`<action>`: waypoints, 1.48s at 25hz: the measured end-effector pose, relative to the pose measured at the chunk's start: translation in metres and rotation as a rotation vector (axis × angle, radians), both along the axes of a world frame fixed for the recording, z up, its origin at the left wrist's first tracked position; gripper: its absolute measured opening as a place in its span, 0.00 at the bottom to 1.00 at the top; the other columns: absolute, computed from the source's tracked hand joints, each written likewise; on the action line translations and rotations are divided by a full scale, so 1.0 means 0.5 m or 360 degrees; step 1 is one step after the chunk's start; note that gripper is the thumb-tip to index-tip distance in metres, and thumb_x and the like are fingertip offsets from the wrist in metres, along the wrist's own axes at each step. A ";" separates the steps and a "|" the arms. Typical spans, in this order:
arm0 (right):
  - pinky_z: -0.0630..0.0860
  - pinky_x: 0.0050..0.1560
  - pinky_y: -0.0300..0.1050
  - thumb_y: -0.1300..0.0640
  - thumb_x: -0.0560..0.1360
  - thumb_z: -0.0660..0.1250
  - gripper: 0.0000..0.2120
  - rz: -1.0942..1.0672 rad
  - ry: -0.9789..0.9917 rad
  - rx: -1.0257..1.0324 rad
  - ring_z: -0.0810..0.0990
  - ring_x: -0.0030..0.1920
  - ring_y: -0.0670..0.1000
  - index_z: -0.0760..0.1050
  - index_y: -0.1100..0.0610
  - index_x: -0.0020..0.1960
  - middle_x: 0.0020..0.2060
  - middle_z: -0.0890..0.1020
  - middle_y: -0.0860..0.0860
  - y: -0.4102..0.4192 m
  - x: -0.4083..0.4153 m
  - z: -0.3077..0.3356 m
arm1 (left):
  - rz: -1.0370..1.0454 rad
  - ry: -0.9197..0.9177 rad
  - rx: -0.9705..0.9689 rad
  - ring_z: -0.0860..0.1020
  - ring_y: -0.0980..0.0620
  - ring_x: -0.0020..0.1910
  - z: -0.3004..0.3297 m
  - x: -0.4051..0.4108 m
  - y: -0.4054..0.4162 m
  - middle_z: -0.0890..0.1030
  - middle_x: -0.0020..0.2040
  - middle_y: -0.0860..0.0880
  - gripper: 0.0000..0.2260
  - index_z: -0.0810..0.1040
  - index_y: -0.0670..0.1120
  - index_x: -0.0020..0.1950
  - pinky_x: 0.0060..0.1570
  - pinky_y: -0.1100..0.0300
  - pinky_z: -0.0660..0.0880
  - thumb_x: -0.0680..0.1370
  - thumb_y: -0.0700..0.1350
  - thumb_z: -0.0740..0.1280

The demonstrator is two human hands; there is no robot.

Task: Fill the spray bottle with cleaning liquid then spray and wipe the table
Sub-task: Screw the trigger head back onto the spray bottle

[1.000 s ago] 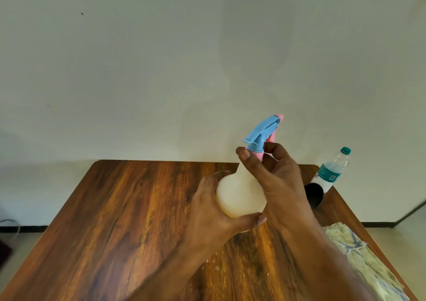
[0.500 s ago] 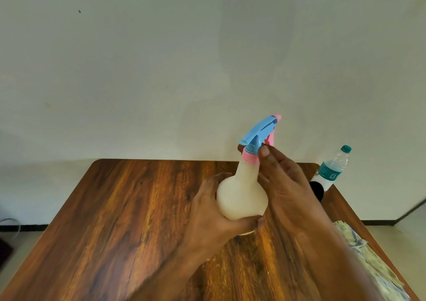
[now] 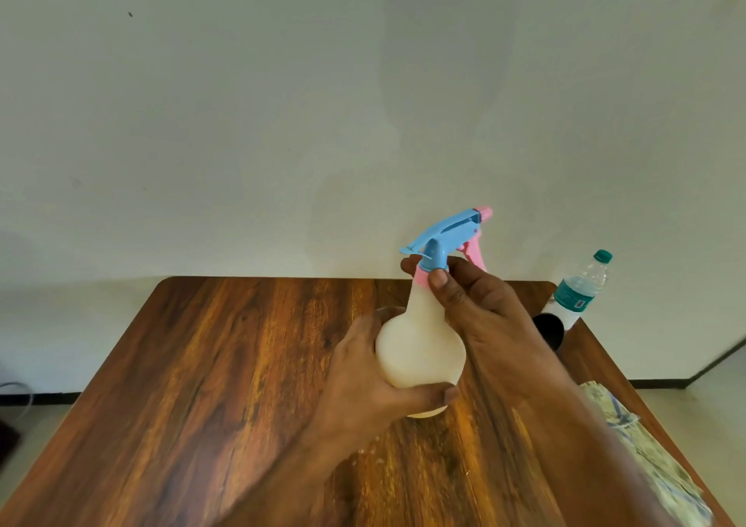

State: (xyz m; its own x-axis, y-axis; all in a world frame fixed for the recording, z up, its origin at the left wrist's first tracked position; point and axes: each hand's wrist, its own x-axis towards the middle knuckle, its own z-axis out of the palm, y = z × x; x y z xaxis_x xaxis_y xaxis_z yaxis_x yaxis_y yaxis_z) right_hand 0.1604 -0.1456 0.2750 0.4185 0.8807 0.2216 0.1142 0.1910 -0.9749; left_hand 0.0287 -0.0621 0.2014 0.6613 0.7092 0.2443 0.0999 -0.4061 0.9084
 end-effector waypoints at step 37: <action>0.80 0.55 0.51 0.42 0.77 0.67 0.18 0.0297 -0.0115 0.0044 0.81 0.57 0.53 0.81 0.50 0.62 0.60 0.82 0.54 0.008 0.043 0.022 | -0.0942 -0.0220 -0.0687 0.77 0.40 0.64 -0.004 -0.002 0.085 0.78 0.64 0.40 0.38 0.70 0.44 0.72 0.57 0.51 0.77 0.65 0.49 0.81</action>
